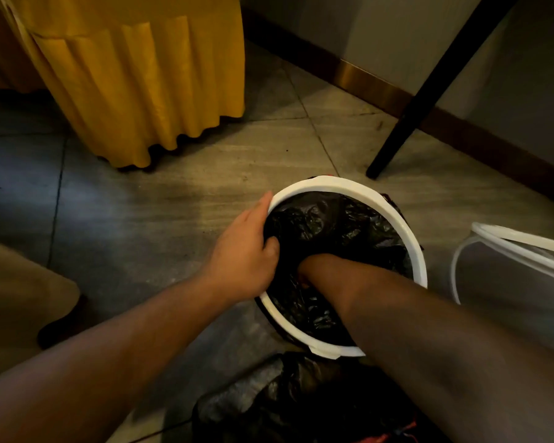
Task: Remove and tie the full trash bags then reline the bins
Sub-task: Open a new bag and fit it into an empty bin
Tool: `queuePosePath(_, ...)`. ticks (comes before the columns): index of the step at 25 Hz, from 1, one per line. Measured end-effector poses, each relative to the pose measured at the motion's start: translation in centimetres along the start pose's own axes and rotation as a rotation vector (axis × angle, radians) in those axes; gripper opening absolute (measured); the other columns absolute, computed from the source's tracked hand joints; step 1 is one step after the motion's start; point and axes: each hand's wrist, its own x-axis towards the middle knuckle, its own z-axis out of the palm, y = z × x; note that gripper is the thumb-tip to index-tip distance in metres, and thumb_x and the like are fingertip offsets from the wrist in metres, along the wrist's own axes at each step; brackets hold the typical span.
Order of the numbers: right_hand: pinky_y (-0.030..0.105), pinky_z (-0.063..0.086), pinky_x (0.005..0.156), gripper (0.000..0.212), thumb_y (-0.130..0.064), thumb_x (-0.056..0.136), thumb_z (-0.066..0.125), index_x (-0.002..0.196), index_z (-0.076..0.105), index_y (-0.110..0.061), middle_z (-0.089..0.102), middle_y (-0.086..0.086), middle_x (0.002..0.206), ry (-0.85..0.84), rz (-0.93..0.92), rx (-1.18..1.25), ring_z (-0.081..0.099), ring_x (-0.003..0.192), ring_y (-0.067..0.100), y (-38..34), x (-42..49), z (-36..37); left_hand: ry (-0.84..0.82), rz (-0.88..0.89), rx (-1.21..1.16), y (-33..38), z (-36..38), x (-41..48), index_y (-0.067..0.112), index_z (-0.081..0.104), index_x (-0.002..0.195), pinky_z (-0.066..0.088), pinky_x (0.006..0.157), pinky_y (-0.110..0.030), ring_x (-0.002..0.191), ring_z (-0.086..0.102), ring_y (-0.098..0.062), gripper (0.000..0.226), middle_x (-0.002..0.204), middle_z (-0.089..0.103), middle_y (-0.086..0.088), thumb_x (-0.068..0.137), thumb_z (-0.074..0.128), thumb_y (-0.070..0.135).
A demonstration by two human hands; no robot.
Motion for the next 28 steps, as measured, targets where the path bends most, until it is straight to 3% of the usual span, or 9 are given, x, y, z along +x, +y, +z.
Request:
queuePosePath(4, 0.041, 0.033, 0.114, 0.048, -0.021, 0.107, 0.051, 0.147, 0.048, 0.005, 0.047, 0.026, 0.153, 0.028, -0.077, 0.196, 0.046, 0.138, 0.040, 0.4, -2.5, -1.0, -0.033, 0.005, 0.000, 0.2, 0.0, 0.5, 0.030, 0.028, 0.163, 0.045, 0.113, -0.046, 0.138, 0.051, -0.020, 0.069, 0.152, 0.053, -0.001, 0.100, 0.053, 0.019)
queuePosePath(8, 0.033, 0.044, 0.088, 0.041, -0.036, 0.094, 0.054, 0.123, 0.069, -0.011, 0.068, 0.016, 0.126, 0.362, -0.232, 0.309, 0.063, 0.105, 0.030, 2.4, -6.1, -3.0, -0.005, -0.006, 0.025, 0.3, 0.0, 0.7, 0.024, 0.028, 0.165, 0.038, 0.118, -0.038, 0.143, 0.047, -0.023, 0.070, 0.156, 0.050, -0.005, 0.101, 0.056, 0.019)
queuePosePath(10, 0.037, 0.047, 0.099, 0.035, -0.023, 0.099, 0.054, 0.126, 0.068, -0.005, 0.066, 0.022, 0.131, 0.445, -0.311, 0.330, 0.062, 0.118, 0.035, 1.6, -5.5, -3.6, 0.018, -0.007, 0.041, 0.4, 0.0, 0.7, 0.019, 0.029, 0.165, 0.030, 0.115, -0.023, 0.145, 0.042, -0.022, 0.067, 0.158, 0.046, -0.008, 0.104, 0.056, 0.021)
queuePosePath(15, 0.044, 0.024, 0.124, 0.058, -0.022, 0.109, 0.050, 0.160, 0.029, -0.005, 0.029, 0.018, 0.167, 0.131, -0.184, 0.126, 0.030, 0.152, 0.035, 0.1, -0.7, -2.9, 0.045, 0.055, 0.016, 0.6, 0.1, 0.6, 0.020, 0.040, 0.159, 0.032, 0.099, -0.018, 0.135, 0.050, -0.018, 0.052, 0.143, 0.056, 0.001, 0.108, 0.048, 0.024)
queuePosePath(17, 0.041, 0.029, 0.118, 0.056, -0.023, 0.109, 0.049, 0.158, 0.032, -0.003, 0.032, 0.017, 0.165, 0.043, -0.062, 0.005, 0.034, 0.148, 0.036, -0.2, 0.3, -1.9, 0.064, 0.049, 0.004, 0.6, 0.2, 0.5, 0.023, 0.041, 0.159, 0.037, 0.097, -0.018, 0.129, 0.053, -0.015, 0.050, 0.141, 0.059, 0.002, 0.109, 0.045, 0.025)
queuePosePath(20, 0.041, 0.030, 0.119, 0.051, -0.023, 0.109, 0.046, 0.154, 0.040, -0.001, 0.039, 0.019, 0.162, 0.097, -0.130, 0.059, 0.039, 0.145, 0.036, -0.4, -0.8, -1.0, 0.063, 0.052, 0.007, 0.7, 0.3, 0.5, 0.025, 0.041, 0.157, 0.033, 0.094, -0.004, 0.122, 0.050, -0.002, 0.048, 0.138, 0.055, 0.009, 0.110, 0.044, 0.026)
queuePosePath(24, 0.041, 0.040, 0.105, 0.041, -0.037, 0.098, 0.052, 0.132, 0.064, -0.017, 0.060, 0.016, 0.143, 0.246, -0.258, 0.254, 0.057, 0.119, 0.033, 2.6, -5.6, -1.8, 0.143, -0.001, 0.025, 0.6, -0.3, 0.3, 0.031, 0.040, 0.158, 0.041, 0.109, -0.036, 0.137, 0.045, -0.018, 0.056, 0.153, 0.044, -0.002, 0.105, 0.054, 0.037)
queuePosePath(26, 0.035, 0.039, 0.094, 0.035, -0.038, 0.095, 0.052, 0.121, 0.067, -0.021, 0.064, 0.015, 0.136, 0.241, -0.323, 0.281, 0.060, 0.108, 0.030, 2.6, -6.9, -0.5, 0.200, 0.120, 0.105, 1.2, -0.4, 0.2, 0.025, 0.058, 0.145, 0.043, 0.109, -0.037, 0.135, 0.047, -0.016, 0.050, 0.148, 0.049, 0.000, 0.098, 0.057, 0.039)
queuePosePath(28, 0.034, 0.039, 0.094, 0.042, -0.025, 0.101, 0.051, 0.137, 0.061, -0.006, 0.058, 0.021, 0.144, 0.112, -0.331, 0.133, 0.057, 0.123, 0.036, 1.2, -6.6, 2.0, 0.147, 0.194, 0.200, 2.0, 0.0, 0.5, 0.018, 0.060, 0.143, 0.040, 0.111, -0.034, 0.134, 0.050, -0.020, 0.050, 0.146, 0.054, -0.001, 0.094, 0.060, 0.033)
